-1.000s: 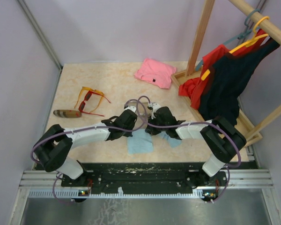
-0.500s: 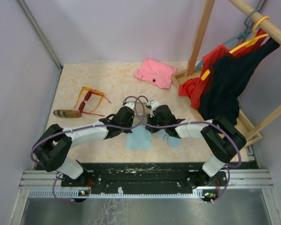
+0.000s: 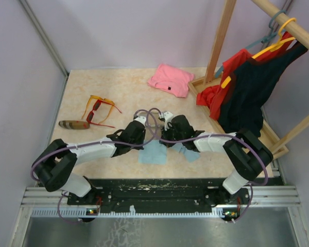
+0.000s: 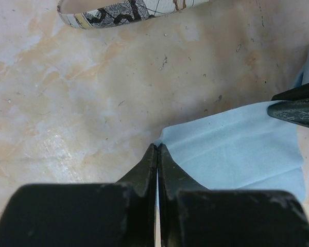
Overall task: Organize the sunglasses
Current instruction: Fold the glasses cleaning cloth at the center of the board.
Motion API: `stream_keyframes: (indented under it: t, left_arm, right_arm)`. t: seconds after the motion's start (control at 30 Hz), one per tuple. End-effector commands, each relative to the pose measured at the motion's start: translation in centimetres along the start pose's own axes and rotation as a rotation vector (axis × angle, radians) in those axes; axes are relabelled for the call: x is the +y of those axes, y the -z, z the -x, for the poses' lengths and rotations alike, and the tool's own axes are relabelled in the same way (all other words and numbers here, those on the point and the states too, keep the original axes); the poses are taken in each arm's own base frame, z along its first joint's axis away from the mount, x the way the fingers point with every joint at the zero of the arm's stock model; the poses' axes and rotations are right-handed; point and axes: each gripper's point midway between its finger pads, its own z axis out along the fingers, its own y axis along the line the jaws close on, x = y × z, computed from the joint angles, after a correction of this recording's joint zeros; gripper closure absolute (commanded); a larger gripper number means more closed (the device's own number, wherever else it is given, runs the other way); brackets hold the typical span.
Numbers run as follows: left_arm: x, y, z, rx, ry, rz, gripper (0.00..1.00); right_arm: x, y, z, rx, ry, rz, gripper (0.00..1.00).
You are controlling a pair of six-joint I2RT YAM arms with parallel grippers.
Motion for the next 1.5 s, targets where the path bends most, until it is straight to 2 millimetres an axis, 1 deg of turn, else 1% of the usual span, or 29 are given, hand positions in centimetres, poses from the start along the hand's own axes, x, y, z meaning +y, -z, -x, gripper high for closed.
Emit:
stream_keyframes:
  t: [0.0,0.2,0.6,1.1,1.33,1.43,1.47]
  left_arm:
    - [-0.2,0.5,0.7,-0.041,0.0,-0.027,0.99]
    - [-0.3,1.0,0.7,-0.063,0.01,-0.046,0.99]
    - [-0.6,1.8,-0.8,-0.053,0.045,-0.097,0.99]
    - [-0.7,2.1,-1.8,-0.039,0.066,-0.123,0.99]
    - [-0.7,2.0,-2.2,-0.027,0.069,-0.122,0.99]
    - [-0.7,1.9,-2.3,-0.021,0.071,-0.12,0.95]
    - [-0.7,2.0,-2.4,-0.019,0.074,-0.119,0.92]
  right_arm:
    - [0.8,0.9,1.0,-0.037,0.033,0.05,1.0]
    - [1.4,1.3,0.1,-0.034,0.028,0.085,1.0]
    - [2.5,1.7,-0.9,-0.022,0.017,0.124,1.0]
    - [3.4,1.9,-2.1,0.0,0.019,0.145,1.0]
    - [3.4,1.8,-2.5,0.009,0.017,0.146,0.98]
    - [3.5,1.8,-2.4,0.006,0.019,0.15,0.96]
    - [3.6,1.8,-2.4,0.006,0.02,0.151,0.95]
